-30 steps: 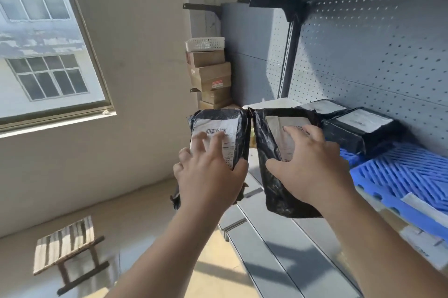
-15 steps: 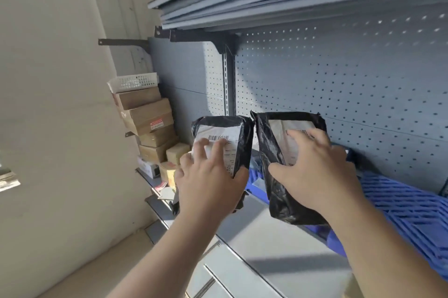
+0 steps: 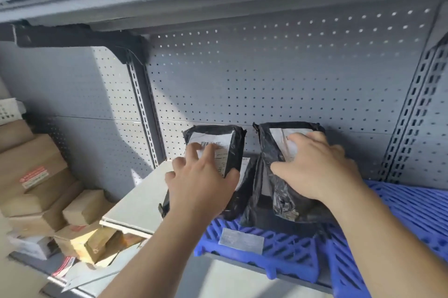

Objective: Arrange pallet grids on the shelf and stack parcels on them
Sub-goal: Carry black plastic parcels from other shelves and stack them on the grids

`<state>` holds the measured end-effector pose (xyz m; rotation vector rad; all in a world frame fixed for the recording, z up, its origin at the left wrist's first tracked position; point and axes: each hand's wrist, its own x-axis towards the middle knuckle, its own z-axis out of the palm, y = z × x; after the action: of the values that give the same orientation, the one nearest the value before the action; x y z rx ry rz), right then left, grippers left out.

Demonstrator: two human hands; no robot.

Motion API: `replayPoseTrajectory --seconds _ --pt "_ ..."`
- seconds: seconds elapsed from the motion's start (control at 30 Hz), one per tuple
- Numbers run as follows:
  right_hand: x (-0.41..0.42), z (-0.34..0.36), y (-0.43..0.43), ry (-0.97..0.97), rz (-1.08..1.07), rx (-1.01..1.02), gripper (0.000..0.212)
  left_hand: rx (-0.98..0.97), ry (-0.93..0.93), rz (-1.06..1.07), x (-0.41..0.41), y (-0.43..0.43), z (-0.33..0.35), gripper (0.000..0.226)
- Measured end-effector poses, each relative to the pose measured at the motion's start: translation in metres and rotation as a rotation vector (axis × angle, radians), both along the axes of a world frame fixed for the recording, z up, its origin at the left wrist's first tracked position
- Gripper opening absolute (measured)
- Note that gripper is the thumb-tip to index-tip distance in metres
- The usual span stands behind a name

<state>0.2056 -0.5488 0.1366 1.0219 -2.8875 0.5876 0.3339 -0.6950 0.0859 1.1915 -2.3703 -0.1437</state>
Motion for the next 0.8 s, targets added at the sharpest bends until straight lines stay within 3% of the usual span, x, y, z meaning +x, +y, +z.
replayPoseTrajectory --seconds 0.4,0.8 --pt "0.013 -0.012 -0.051 -0.061 -0.246 0.070 0.057 0.033 -0.093 -0.258 -0.025 -0.058 -0.021 0.071" --pt "0.017 -0.028 -0.075 -0.087 -0.283 0.129 0.052 0.072 -0.176 -0.300 -0.027 -0.067 -0.031 0.075"
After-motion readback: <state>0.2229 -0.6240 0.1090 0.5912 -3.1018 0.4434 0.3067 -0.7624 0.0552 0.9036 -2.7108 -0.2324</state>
